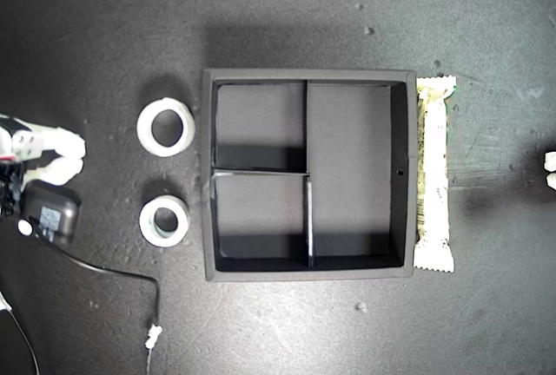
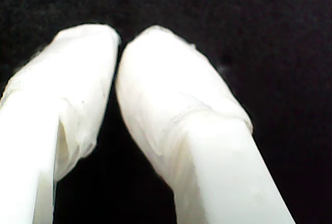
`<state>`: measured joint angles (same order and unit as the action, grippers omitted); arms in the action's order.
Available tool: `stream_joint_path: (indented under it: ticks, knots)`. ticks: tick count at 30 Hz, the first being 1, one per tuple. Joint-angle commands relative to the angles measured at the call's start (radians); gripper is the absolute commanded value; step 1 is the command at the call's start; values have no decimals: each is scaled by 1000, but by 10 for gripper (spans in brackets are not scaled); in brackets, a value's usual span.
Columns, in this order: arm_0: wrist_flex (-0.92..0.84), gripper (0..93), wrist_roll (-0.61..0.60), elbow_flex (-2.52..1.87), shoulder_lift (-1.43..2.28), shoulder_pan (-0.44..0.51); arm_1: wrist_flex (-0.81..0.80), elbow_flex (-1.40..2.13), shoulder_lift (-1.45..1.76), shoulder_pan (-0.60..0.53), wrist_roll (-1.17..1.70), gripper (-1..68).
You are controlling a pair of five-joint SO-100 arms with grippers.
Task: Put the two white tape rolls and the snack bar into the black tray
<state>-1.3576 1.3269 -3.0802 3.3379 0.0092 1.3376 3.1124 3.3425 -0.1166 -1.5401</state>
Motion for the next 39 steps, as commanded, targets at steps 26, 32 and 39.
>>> stream_joint_path:
  ticks: [26,32,39]
  knots:
    - [-26,1,253,-25,48,-60,-49,12,6,98,-285,-3]
    - [123,0,273,81,49,86,-287,12,8,193,-186,-4]
    - [503,25,-20,153,49,69,-758,12,8,268,54,-4]
